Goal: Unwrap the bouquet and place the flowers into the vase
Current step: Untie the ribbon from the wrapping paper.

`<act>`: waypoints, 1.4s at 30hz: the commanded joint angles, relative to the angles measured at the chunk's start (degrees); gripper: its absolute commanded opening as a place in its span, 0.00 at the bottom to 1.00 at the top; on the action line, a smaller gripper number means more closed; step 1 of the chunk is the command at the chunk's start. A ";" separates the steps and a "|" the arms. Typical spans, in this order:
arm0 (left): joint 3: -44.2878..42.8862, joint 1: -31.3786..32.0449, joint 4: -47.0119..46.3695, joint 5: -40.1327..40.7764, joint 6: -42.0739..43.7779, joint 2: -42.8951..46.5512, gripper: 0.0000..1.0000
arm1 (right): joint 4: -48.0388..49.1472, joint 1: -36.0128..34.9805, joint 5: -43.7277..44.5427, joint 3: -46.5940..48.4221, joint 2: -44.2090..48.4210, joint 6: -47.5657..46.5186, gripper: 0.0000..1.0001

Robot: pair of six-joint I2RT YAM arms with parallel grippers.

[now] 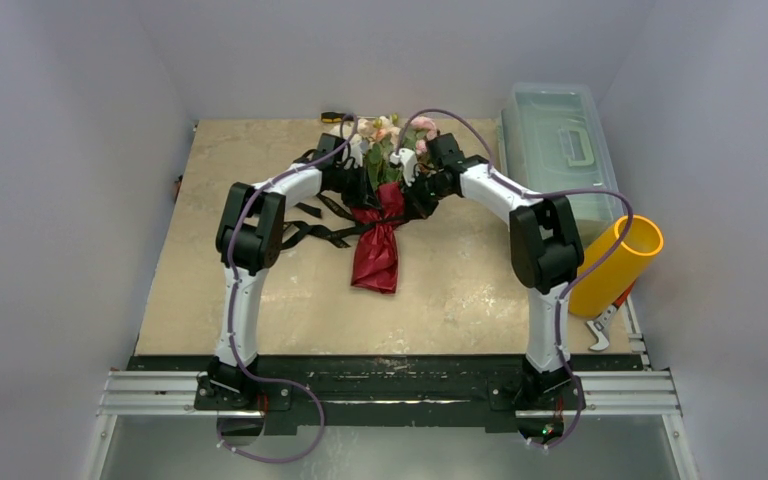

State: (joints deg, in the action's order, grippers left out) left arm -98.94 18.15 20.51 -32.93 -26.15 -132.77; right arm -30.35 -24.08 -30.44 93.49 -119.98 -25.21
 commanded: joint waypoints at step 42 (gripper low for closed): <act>1.28 -0.07 9.05 15.67 8.34 -5.09 0.00 | 3.64 -5.36 0.00 2.71 -1.44 -6.08 0.00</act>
State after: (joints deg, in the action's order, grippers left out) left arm -100.29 18.94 22.17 -29.98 -23.16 -132.77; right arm -27.83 -29.71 -32.42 96.99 -125.19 -29.98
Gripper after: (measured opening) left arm 0.003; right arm 0.069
